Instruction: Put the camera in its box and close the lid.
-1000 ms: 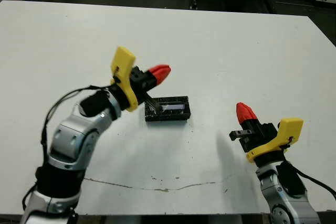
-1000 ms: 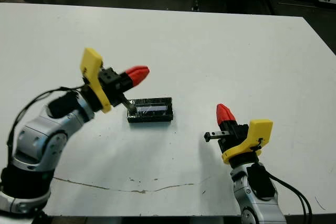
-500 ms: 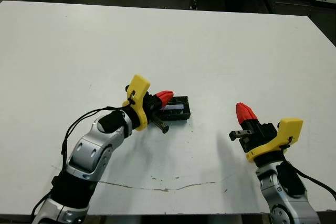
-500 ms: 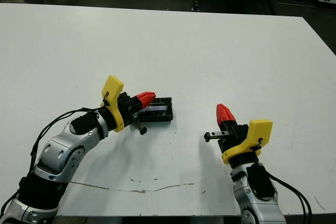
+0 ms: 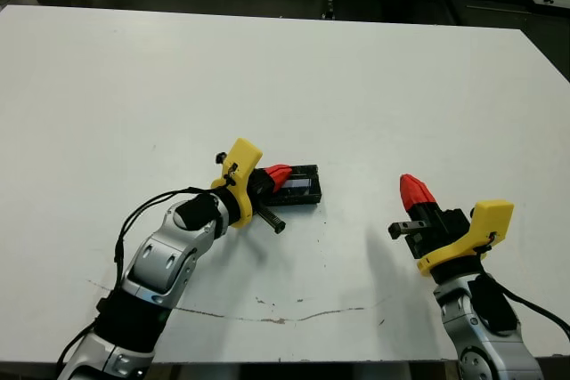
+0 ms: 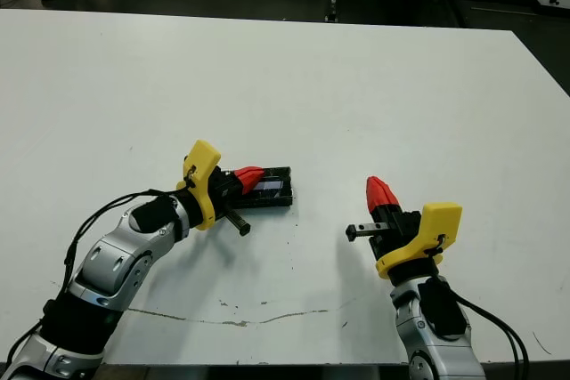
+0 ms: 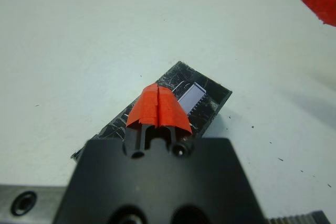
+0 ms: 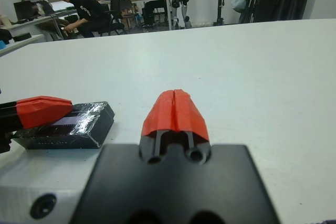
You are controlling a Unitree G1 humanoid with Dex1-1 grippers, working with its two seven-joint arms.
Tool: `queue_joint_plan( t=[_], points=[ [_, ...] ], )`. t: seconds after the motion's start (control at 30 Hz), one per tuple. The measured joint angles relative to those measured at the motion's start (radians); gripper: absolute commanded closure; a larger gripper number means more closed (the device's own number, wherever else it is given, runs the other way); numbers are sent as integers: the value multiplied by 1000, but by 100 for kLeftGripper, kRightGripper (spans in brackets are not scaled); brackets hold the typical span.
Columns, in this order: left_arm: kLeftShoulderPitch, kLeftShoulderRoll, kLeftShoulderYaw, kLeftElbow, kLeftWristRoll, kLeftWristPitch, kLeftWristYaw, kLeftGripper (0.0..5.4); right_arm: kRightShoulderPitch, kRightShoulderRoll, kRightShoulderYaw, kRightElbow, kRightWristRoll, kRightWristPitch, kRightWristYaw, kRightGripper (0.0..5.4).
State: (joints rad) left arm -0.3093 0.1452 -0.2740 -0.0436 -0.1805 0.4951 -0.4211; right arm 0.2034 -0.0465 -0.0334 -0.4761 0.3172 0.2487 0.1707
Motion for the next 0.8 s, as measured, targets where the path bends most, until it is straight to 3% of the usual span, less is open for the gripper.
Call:
queue_joint_plan(
  t=[0.8],
  points=[
    [-49, -10, -41, 46, 50, 37, -4, 539, 0, 0, -3, -1, 3, 1, 2, 540]
  ],
)
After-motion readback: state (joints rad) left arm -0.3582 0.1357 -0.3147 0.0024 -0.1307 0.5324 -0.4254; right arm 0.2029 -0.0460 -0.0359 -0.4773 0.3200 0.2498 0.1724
